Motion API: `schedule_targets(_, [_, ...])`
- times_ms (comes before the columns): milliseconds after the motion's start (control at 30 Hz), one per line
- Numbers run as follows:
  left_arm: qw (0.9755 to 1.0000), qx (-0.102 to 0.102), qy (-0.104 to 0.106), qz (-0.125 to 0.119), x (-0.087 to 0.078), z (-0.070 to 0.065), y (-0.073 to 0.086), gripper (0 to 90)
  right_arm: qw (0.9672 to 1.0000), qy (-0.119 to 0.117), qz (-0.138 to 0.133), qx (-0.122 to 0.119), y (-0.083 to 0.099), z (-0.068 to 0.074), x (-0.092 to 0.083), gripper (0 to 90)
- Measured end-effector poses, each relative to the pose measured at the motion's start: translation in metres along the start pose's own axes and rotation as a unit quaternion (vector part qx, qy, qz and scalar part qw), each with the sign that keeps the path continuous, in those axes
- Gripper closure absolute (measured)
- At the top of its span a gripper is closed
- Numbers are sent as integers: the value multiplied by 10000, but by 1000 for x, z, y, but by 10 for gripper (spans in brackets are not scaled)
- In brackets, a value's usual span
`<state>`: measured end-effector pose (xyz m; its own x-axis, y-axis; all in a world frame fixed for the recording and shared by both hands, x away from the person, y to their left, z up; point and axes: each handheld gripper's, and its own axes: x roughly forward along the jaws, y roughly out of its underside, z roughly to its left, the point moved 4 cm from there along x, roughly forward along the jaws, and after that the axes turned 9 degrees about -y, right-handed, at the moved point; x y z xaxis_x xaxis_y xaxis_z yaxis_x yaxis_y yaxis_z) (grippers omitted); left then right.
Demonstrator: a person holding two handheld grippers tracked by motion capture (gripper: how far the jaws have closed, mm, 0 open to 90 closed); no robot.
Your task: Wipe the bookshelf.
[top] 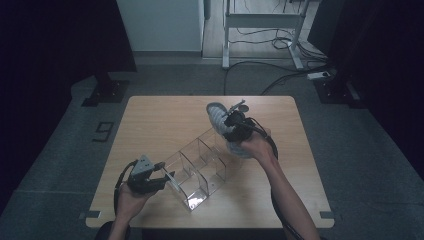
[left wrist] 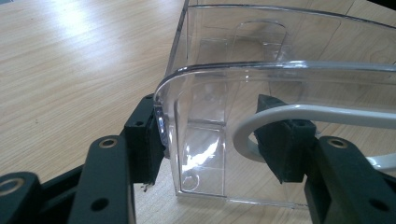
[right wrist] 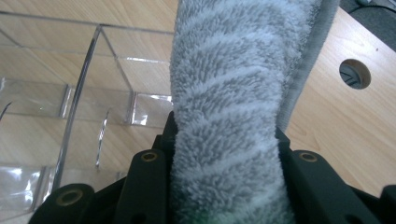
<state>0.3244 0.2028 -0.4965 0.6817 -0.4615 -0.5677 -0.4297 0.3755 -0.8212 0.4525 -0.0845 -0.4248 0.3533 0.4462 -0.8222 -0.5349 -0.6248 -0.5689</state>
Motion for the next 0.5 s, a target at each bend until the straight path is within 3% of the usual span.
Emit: schedule_targets(500, [10000, 13, -13, -77, 0, 0, 1, 447, 9994, -177, -235, 162, 38, 2, -24, 629])
